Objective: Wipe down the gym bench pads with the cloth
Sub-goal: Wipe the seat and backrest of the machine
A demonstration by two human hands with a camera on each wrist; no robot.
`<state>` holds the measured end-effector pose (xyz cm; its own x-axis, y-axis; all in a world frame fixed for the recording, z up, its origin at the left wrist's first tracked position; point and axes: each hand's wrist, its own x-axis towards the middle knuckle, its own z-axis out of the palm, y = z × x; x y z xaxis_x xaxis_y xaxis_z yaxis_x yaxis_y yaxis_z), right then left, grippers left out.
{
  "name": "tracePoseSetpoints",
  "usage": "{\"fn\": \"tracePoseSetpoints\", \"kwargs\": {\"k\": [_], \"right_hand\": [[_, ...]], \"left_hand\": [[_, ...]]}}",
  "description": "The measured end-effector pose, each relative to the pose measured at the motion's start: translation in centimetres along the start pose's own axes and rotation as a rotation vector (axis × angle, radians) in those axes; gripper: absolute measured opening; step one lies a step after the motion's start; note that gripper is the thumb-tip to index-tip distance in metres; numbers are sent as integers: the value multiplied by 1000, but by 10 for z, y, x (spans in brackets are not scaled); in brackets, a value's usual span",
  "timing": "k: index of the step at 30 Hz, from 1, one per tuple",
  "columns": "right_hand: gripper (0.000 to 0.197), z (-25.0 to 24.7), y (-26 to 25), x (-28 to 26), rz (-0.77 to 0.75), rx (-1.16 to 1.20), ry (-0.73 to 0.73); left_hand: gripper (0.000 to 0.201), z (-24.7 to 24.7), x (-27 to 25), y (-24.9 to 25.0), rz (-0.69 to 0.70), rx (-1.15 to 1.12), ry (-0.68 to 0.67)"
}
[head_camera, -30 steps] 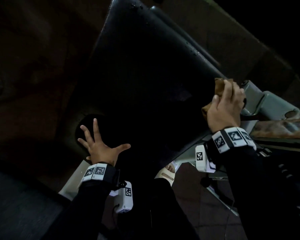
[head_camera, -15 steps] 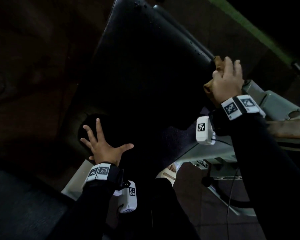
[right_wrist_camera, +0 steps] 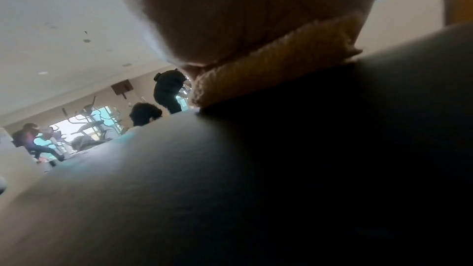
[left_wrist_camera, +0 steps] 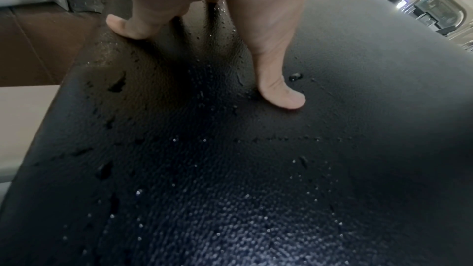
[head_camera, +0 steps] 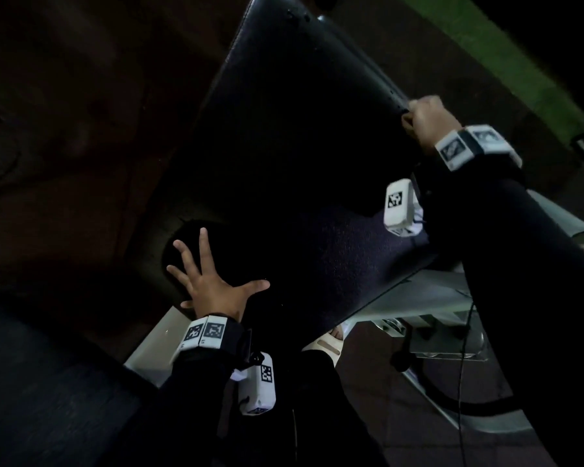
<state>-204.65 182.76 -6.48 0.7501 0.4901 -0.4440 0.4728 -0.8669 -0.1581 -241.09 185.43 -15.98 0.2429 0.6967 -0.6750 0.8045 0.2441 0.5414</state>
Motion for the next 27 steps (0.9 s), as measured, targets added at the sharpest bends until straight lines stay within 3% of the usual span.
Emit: {"fn": "tracePoseSetpoints", "kwargs": {"k": [3,5,11,15,18,23,27], "right_hand": [[46,3,-36,9,-35,120,97],[54,13,-51,0,-87,71,165],[64,47,-16,-54,-284,-151,188],[63,49,25,-68,-206,-223,178],[59,39,34,-60,-67,-44,212],[47,23,4,-18,103,49,253],[48,24,-28,-4,57,32,297]], "left_hand": [[134,0,0,2,-7,-1,3],[134,-1,-1,2,-10,-6,-1],[134,-1,-1,3,-17,-16,4],[134,0,-1,2,-14,-15,11],[134,0,-1,2,-17,-21,15],[134,0,-1,2,-10,-19,11],[134,0,-2,3,-15,-20,12]]}}
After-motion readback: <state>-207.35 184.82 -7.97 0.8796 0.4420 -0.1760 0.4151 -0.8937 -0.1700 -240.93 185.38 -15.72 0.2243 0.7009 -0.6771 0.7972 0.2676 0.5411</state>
